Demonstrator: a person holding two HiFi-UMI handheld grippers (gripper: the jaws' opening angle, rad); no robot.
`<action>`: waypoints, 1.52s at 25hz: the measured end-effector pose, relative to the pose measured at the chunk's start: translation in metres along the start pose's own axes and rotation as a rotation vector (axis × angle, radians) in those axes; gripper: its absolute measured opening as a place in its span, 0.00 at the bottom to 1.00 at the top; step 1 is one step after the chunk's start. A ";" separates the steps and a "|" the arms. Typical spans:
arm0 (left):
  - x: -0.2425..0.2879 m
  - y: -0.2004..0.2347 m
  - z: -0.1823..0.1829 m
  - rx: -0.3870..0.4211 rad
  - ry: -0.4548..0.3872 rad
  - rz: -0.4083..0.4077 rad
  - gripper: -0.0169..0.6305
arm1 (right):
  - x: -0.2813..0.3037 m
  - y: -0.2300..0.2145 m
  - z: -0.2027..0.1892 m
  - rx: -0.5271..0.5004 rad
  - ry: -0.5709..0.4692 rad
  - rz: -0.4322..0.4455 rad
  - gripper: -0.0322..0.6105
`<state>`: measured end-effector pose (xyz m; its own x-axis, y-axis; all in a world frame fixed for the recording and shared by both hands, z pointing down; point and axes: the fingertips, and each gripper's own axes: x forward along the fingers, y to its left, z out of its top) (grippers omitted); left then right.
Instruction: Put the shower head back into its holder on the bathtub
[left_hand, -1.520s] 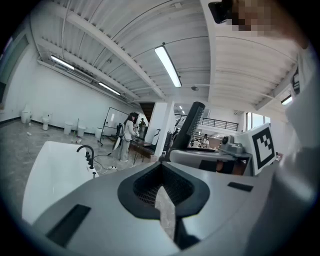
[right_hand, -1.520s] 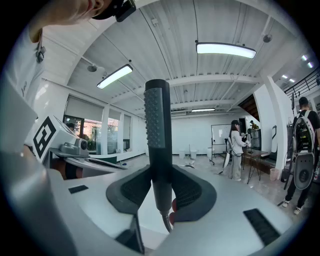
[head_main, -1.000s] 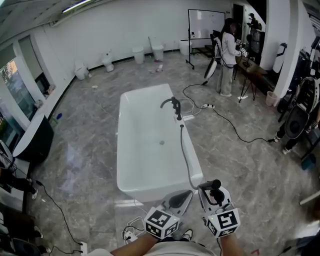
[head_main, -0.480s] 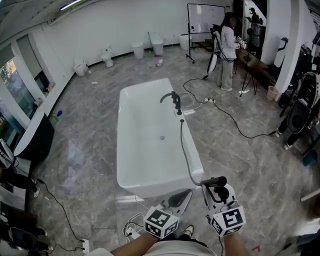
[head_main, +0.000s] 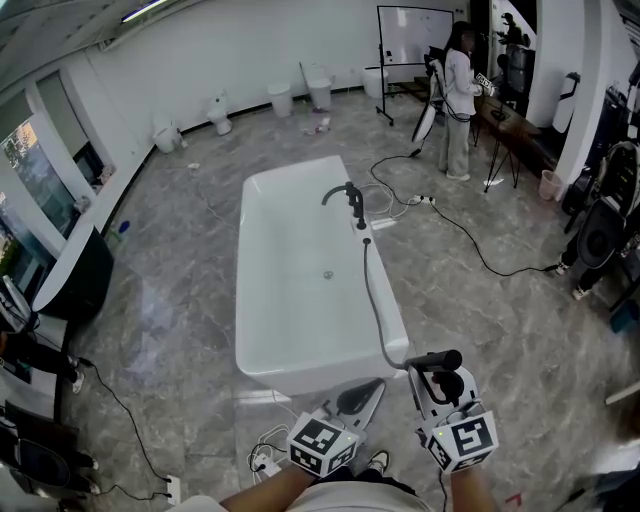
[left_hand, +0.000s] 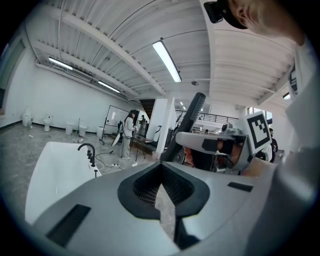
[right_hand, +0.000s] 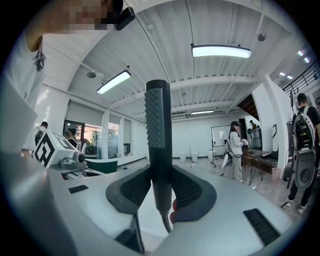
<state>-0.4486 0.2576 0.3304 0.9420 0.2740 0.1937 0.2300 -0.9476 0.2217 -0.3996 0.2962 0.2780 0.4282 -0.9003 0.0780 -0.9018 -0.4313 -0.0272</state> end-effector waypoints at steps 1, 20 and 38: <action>0.002 0.000 0.000 0.001 0.001 0.001 0.03 | -0.001 -0.002 0.002 -0.003 -0.003 0.002 0.25; 0.041 -0.013 -0.014 0.014 0.031 0.036 0.03 | -0.014 -0.052 0.011 0.018 -0.037 -0.003 0.25; 0.118 0.083 -0.010 -0.011 0.057 0.003 0.03 | 0.081 -0.116 0.017 0.006 -0.015 -0.062 0.25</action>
<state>-0.3208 0.2133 0.3814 0.9273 0.2804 0.2481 0.2242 -0.9466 0.2318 -0.2594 0.2722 0.2705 0.4838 -0.8728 0.0651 -0.8734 -0.4862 -0.0287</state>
